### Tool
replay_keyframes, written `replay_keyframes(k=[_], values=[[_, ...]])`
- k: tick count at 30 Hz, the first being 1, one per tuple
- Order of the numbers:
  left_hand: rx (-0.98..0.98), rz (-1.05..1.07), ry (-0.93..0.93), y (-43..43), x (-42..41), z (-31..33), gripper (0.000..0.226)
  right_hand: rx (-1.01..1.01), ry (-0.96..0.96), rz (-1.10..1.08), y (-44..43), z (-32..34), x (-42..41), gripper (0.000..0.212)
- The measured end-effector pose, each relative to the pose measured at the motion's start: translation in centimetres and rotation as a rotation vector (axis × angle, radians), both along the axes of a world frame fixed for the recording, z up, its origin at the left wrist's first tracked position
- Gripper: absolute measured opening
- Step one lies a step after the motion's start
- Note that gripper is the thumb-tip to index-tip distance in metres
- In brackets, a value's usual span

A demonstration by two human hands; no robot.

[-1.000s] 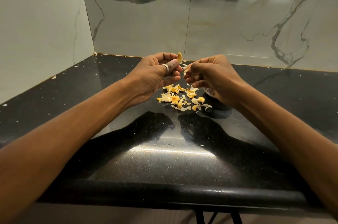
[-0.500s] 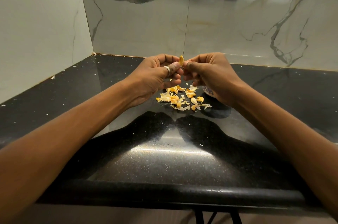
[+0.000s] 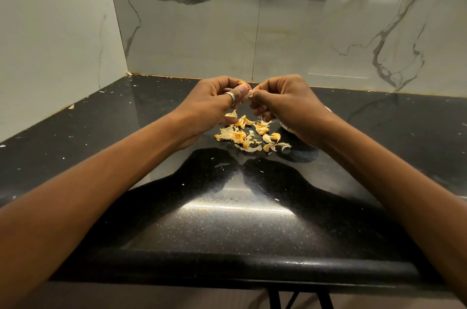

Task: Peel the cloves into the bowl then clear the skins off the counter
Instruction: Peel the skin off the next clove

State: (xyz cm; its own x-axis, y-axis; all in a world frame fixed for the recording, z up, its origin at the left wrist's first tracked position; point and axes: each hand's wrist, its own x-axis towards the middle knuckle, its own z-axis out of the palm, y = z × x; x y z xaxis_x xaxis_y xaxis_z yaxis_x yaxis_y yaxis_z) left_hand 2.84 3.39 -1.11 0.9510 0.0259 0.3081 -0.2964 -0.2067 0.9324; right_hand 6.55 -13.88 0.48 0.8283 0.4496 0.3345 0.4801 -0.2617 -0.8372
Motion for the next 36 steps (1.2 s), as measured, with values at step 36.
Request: replay_keyframes(k=[36], values=[[-0.023,0.007,0.014,0.0,-0.2,0.2,0.019,-0.116,-0.174,-0.059,-0.3,-0.1,0.8,0.018]])
